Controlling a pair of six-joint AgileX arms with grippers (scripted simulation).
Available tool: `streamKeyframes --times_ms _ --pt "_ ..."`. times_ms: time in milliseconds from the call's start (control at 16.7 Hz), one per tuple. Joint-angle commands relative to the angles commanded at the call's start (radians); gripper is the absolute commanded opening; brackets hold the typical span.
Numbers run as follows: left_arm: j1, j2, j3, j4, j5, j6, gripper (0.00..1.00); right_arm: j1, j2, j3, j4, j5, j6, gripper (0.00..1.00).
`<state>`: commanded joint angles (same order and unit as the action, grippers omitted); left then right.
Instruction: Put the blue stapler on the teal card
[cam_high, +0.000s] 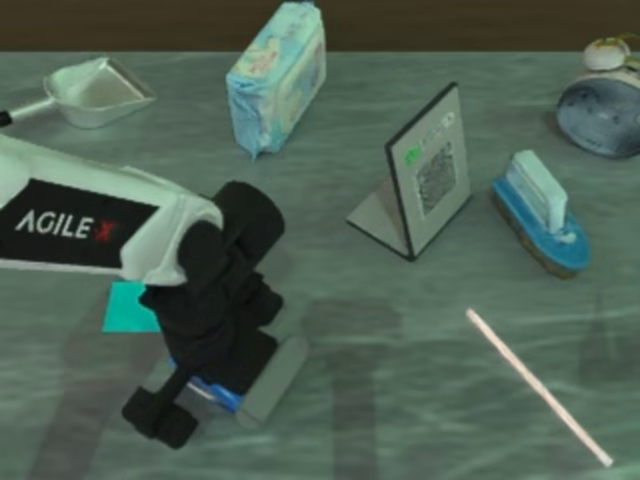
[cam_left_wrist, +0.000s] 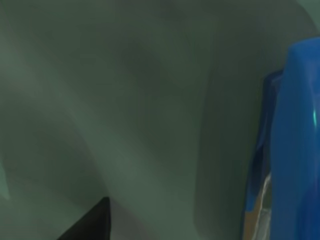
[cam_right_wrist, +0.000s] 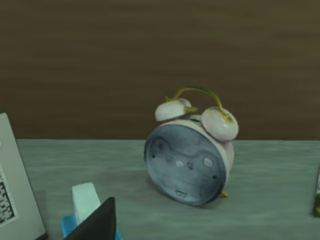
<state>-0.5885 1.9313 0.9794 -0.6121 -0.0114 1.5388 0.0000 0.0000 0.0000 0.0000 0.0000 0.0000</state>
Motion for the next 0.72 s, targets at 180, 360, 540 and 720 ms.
streamKeyframes --times_ms 180,360,540,720 --pt "0.0 0.0 0.0 0.0 0.0 0.0 0.92 0.0 0.0 0.0 0.0 0.0 0.0 1.0" --pt "0.0 0.0 0.0 0.0 0.0 0.0 0.7 0.0 0.0 0.0 0.0 0.0 0.0 1.0" --pt "0.0 0.0 0.0 0.0 0.0 0.0 0.47 0.0 0.0 0.0 0.0 0.0 0.0 1.0" --pt "0.0 0.0 0.0 0.0 0.0 0.0 0.25 0.0 0.0 0.0 0.0 0.0 0.0 1.0"
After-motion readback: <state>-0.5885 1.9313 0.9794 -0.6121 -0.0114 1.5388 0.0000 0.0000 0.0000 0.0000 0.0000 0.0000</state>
